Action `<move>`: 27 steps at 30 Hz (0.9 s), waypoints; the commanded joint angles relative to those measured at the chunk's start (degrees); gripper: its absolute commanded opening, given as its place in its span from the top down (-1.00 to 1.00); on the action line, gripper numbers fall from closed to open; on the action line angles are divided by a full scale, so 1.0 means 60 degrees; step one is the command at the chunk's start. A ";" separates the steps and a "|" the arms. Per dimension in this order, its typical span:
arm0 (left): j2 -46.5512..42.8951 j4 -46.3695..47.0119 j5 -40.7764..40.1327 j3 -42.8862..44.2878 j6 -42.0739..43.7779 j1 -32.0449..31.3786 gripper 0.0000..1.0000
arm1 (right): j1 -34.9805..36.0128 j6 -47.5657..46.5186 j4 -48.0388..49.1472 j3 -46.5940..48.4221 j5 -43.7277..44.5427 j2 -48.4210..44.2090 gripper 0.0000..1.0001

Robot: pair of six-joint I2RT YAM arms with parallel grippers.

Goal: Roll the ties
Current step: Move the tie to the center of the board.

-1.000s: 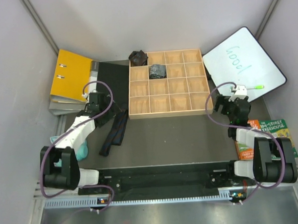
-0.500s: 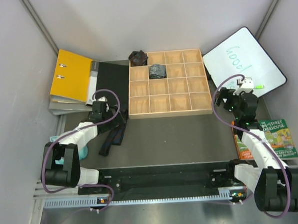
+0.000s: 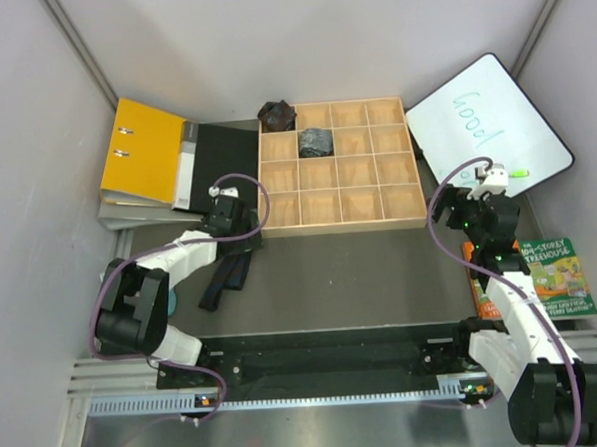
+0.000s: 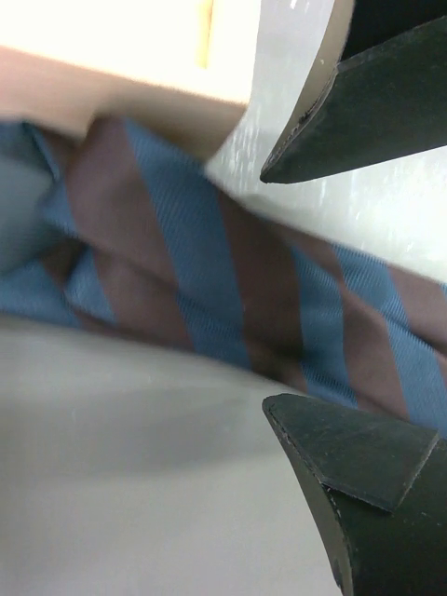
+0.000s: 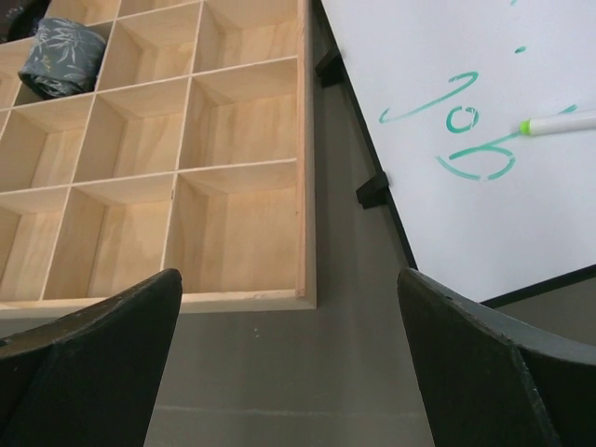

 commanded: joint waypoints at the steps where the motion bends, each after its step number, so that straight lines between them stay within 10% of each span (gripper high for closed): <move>1: 0.0295 -0.0186 -0.0749 0.0403 0.0307 0.0032 -0.98 | 0.0120 -0.0021 -0.0092 0.0029 -0.0166 -0.0445 -0.98; 9: 0.0897 -0.0450 -0.0811 0.0740 0.0379 0.0032 -0.98 | 0.0120 0.0037 -0.0136 -0.0029 -0.0371 -0.0606 -0.98; 27: 0.1396 -0.1446 0.0686 0.1064 0.0029 0.0032 0.44 | 0.0120 0.0139 -0.0927 0.0117 -0.0547 -0.1558 -0.98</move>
